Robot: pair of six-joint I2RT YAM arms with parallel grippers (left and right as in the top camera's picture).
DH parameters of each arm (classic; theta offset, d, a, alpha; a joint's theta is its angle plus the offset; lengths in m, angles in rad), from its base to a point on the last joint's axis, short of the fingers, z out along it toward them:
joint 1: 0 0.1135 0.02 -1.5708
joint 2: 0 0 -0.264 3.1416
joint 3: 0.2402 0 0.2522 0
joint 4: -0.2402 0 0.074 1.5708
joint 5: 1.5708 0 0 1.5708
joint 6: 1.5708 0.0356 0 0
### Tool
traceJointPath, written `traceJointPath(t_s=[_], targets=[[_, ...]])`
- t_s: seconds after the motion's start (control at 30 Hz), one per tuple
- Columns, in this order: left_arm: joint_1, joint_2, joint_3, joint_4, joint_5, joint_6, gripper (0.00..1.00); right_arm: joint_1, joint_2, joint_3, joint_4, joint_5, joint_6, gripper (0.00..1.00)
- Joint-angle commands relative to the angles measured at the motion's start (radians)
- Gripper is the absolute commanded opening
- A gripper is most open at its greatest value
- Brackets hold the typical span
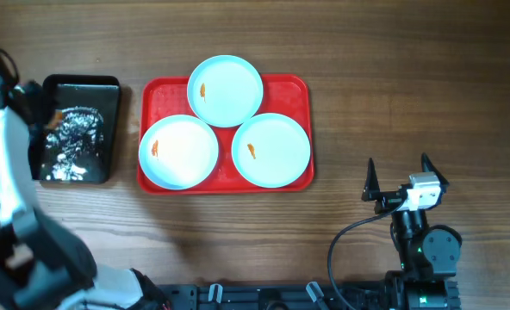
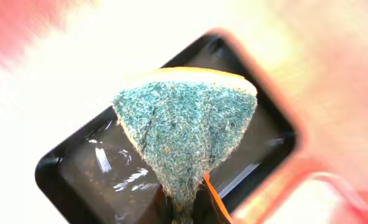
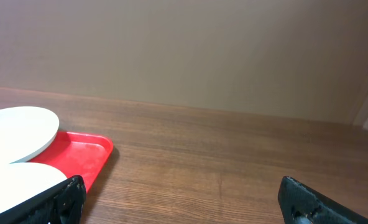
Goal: Clean dirty plates on tray and stack at the side
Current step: 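Dip and rub the sponge in the black tray's water with the left gripper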
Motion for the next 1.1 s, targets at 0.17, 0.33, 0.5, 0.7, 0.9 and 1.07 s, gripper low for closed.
traceJointPath(t_s=[0.17,0.33,0.5,0.7,0.9,1.07], targets=[[0.002,0.006,-0.115,0.132,0.235,0.009,0.04,-0.001,-0.008,-0.001,0.003,0.002,-0.009,1.00],[0.024,0.071,-0.179,0.233,0.478,0.037,0.04,-0.001,-0.008,-0.001,0.003,0.002,-0.008,1.00],[0.042,-0.089,-0.171,0.315,0.739,0.088,0.04,-0.001,-0.008,-0.001,0.003,0.002,-0.009,1.00],[0.042,-0.146,-0.188,0.285,0.623,0.249,0.04,-0.001,-0.008,-0.001,0.003,0.002,-0.009,1.00],[0.048,0.048,-0.339,0.381,0.253,0.249,0.04,-0.001,-0.008,-0.001,0.003,0.002,-0.009,1.00],[0.048,-0.062,-0.330,0.417,0.484,0.249,0.04,-0.001,-0.008,-0.001,0.003,0.002,-0.009,1.00]])
